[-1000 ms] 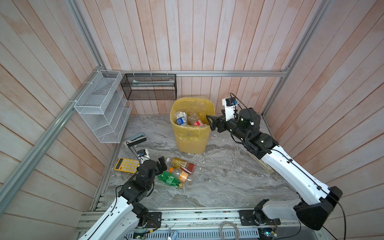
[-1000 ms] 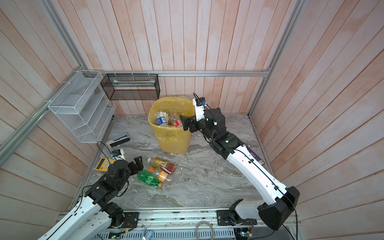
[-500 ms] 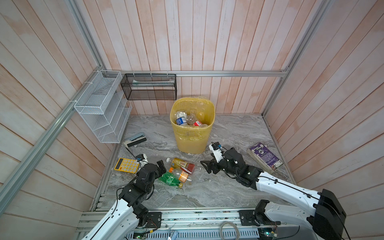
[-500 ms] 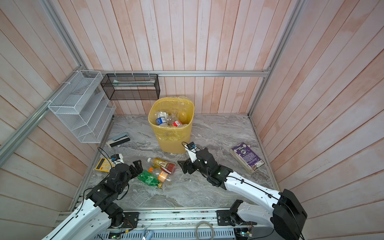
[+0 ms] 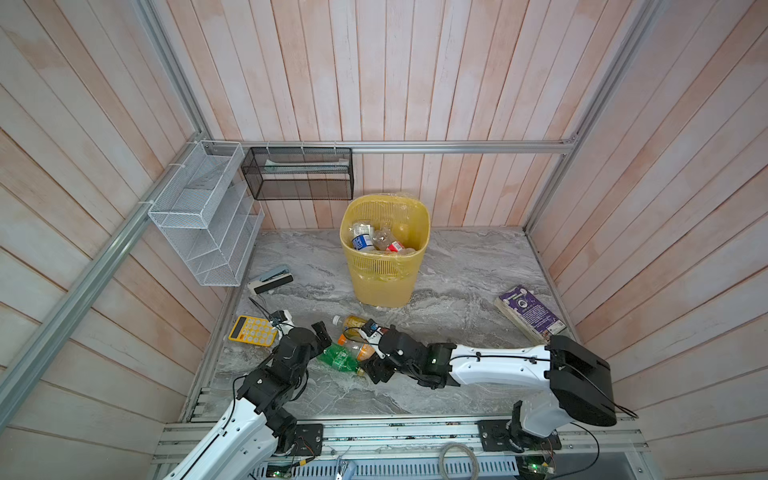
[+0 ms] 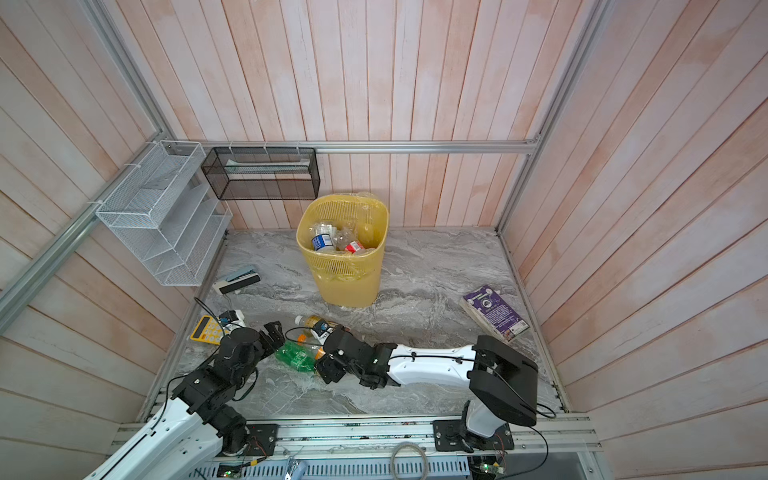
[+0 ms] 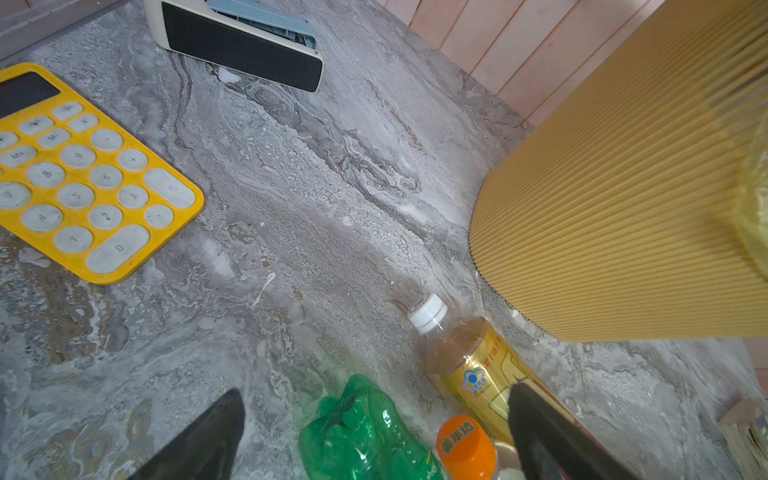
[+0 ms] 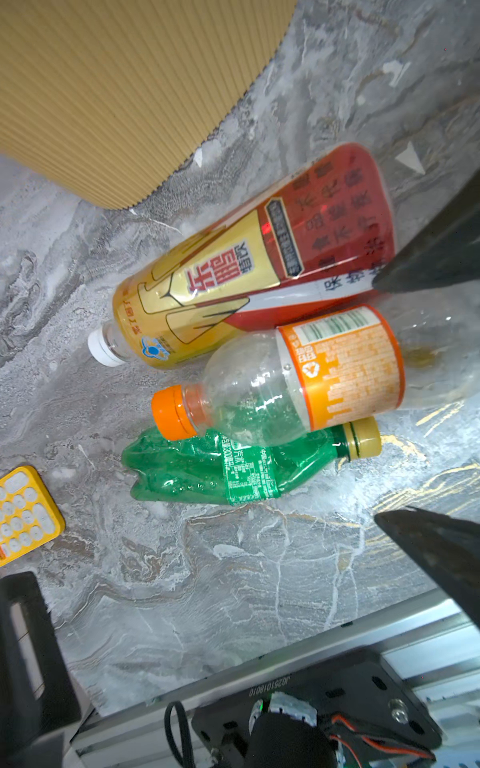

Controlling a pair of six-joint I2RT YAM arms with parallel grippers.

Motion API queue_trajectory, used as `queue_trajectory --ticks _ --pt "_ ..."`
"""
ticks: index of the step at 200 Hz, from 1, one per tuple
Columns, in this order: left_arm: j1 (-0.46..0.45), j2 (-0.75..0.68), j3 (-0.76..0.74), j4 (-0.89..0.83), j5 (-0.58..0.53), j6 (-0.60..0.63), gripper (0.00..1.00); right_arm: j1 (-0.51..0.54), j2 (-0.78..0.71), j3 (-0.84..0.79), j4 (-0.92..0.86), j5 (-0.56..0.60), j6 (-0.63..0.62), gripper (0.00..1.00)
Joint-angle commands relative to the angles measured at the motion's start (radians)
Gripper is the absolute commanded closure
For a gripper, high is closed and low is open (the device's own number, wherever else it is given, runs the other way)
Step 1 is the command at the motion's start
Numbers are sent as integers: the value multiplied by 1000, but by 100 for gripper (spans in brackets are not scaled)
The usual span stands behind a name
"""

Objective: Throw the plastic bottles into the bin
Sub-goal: 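Reach the right gripper to the orange-capped bottle in the pile, then lower the right gripper onto the orange-capped bottle and close it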

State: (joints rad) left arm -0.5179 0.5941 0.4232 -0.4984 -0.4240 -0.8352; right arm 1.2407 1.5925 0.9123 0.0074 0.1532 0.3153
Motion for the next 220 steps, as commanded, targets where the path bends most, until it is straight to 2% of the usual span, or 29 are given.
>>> queue_trajectory --ticks 1,47,220 --pt "4 -5 -1 -16 -10 -7 0 3 41 42 -62 51 9 20" --pt "5 0 -11 -17 -12 -11 0 4 123 104 -119 121 -16 21" --pt "4 3 -11 -19 -17 -7 0 -34 269 210 -209 -1 -74 25"
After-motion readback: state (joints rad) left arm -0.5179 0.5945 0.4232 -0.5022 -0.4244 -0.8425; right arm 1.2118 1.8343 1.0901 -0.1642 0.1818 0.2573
